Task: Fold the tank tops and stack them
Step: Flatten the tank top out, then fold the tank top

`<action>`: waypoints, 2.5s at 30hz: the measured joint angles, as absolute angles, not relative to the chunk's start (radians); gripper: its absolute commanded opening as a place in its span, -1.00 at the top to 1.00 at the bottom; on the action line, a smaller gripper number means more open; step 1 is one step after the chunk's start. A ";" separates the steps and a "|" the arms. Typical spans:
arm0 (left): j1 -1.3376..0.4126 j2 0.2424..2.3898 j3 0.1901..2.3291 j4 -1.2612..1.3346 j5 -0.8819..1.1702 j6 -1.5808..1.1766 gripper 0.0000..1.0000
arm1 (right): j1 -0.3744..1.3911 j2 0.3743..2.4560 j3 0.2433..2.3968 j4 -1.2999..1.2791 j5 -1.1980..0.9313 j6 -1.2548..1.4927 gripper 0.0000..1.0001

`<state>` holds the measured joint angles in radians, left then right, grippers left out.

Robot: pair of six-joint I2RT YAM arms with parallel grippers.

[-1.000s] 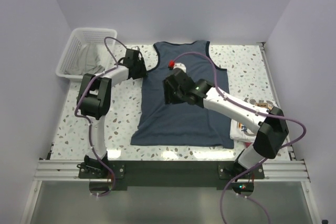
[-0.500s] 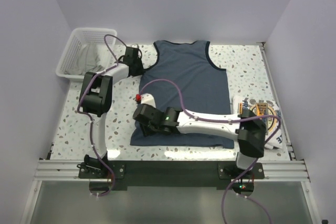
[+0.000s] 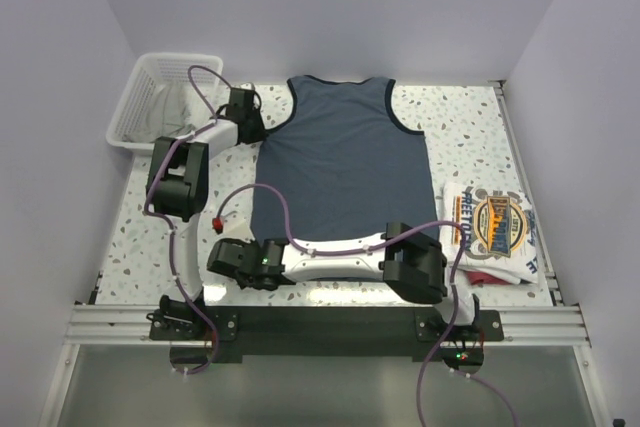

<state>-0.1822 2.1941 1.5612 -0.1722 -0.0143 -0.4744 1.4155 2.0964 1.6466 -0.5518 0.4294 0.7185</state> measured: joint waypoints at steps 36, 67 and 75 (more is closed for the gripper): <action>-0.138 2.191 1.557 -0.175 0.011 -0.488 0.92 | 1.445 2.171 1.649 -0.509 0.368 0.714 1.00; -0.162 2.143 1.640 -0.253 -0.039 -0.557 1.00 | 1.346 1.797 1.309 -0.319 0.170 0.810 1.00; -0.258 2.169 1.713 -0.252 -0.042 -0.568 1.00 | 1.279 1.641 1.079 -0.242 0.113 0.891 1.00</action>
